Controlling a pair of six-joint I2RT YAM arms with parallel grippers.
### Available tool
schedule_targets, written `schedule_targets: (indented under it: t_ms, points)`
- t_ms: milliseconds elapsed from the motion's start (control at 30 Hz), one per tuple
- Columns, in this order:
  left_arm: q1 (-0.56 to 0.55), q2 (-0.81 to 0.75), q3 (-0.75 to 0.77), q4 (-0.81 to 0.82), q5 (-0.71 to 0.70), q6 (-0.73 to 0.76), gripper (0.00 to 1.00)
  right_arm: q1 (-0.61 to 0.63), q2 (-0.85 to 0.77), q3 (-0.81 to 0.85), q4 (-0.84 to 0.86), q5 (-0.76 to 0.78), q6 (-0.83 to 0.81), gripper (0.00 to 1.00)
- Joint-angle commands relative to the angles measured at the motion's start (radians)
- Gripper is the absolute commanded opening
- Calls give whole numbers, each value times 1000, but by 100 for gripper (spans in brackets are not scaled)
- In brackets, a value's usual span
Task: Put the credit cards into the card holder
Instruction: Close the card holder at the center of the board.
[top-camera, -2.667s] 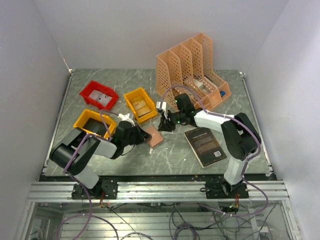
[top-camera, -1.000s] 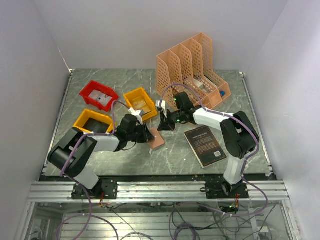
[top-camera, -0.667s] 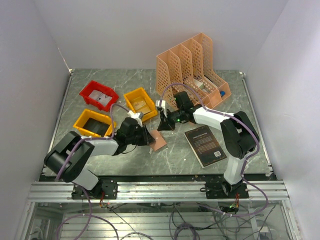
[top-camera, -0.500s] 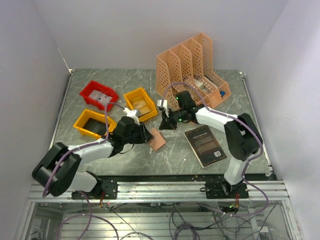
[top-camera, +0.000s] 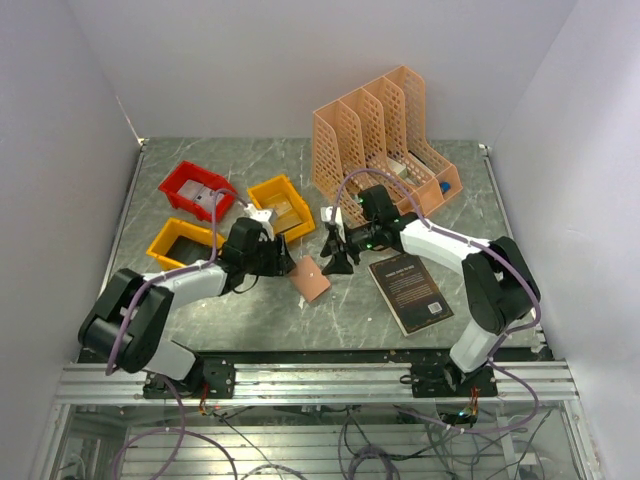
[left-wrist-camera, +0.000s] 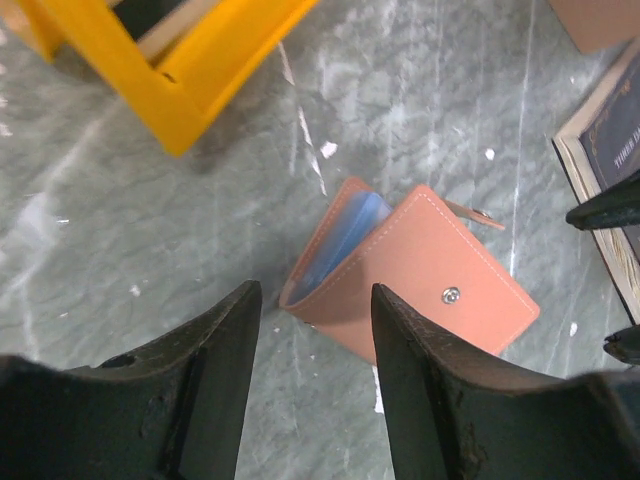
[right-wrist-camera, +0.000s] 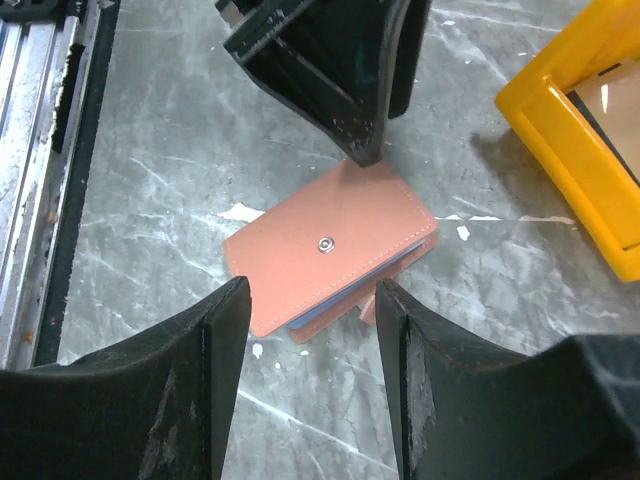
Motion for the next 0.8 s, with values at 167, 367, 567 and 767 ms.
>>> schedule_targets:
  t_ms: [167, 367, 567, 767]
  points:
    - [7, 74, -27, 149, 236, 34, 54, -9, 35, 94, -229, -4, -207, 53]
    - [-25, 16, -149, 243, 244, -72, 48, -9, 39, 104, -240, 76, -203, 51]
    - [-142, 5, -190, 311, 199, -166, 44, -10, 42, 109, -296, 101, -278, 50]
    - [-149, -214, -189, 50, 8, -155, 44, -16, 24, 99, -277, 73, -269, 50]
